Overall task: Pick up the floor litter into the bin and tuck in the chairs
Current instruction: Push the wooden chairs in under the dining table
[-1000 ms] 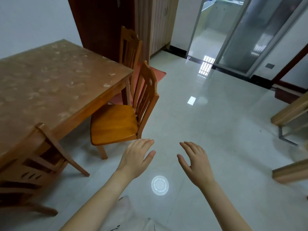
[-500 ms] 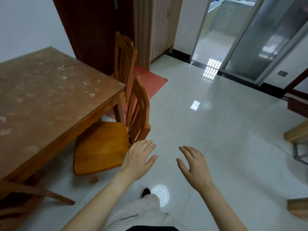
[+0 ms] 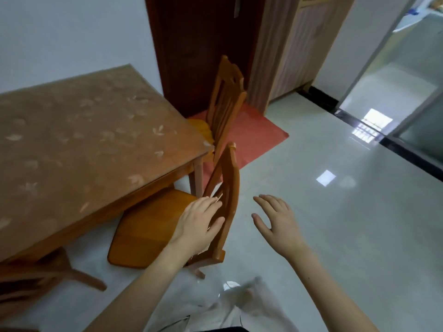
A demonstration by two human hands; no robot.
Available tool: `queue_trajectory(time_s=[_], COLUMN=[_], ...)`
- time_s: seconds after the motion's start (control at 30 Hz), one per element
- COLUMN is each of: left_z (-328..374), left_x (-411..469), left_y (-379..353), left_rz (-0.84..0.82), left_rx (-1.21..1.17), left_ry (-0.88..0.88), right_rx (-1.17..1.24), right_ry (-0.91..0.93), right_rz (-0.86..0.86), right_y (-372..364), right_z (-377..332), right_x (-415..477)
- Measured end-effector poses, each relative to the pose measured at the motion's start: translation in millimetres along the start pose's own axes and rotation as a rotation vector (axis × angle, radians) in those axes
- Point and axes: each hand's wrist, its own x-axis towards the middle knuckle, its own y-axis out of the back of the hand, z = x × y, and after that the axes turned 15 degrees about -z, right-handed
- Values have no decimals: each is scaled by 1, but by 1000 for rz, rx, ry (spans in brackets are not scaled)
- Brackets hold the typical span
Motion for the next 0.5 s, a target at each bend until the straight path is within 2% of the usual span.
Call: queue_trajectory(time_s=[0.2,0.4,0.5], left_z=[8,53,77], left_x=[34,62,70], left_y=[-12,-25,-43], left_rz=[125,305,315], left_rx=[-85,-246,-316], left_ry=[267,549,691], right_rx=[-36,-167,-286], right_ry=[364,792,982], right_rz=[-161,-454,-609], right_y=[14,29,29], right_z=[40,69,75], right_x=[107,193,224])
